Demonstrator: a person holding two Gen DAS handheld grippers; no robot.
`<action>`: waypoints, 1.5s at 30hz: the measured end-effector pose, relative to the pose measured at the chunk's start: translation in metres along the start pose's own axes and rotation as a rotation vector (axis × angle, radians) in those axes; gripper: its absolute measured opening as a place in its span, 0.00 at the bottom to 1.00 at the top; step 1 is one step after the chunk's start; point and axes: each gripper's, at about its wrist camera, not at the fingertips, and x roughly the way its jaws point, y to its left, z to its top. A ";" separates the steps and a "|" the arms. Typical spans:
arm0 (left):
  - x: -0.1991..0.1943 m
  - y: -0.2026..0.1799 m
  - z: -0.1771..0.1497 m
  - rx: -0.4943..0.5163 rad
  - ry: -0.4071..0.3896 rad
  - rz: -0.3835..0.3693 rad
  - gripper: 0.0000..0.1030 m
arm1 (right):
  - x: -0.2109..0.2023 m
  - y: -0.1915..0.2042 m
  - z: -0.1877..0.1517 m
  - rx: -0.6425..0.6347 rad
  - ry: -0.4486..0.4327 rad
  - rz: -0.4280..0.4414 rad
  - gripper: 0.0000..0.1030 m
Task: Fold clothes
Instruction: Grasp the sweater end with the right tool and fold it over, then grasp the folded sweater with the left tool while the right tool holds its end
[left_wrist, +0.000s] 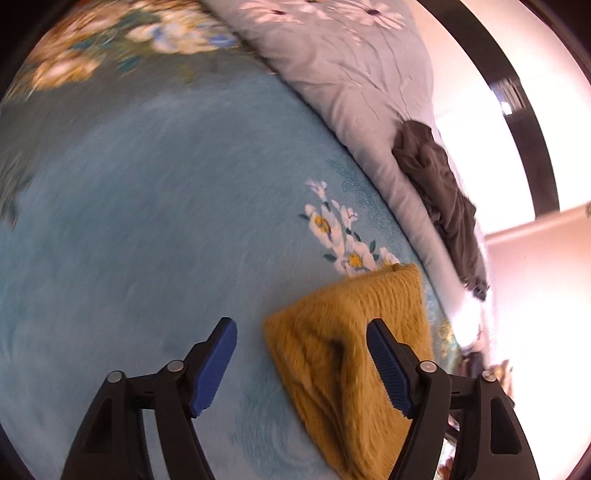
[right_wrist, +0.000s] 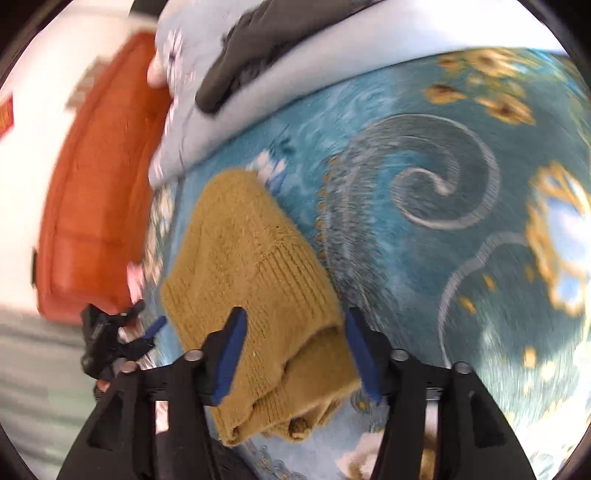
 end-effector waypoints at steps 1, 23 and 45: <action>0.007 -0.003 0.004 0.019 0.017 0.005 0.78 | -0.006 -0.007 -0.010 0.032 -0.032 0.015 0.61; 0.061 -0.004 0.002 0.079 0.128 -0.036 0.61 | 0.052 0.012 -0.099 0.360 -0.173 0.101 0.78; -0.057 0.053 -0.108 0.024 0.119 -0.047 0.34 | 0.046 0.028 -0.083 0.200 0.027 0.098 0.39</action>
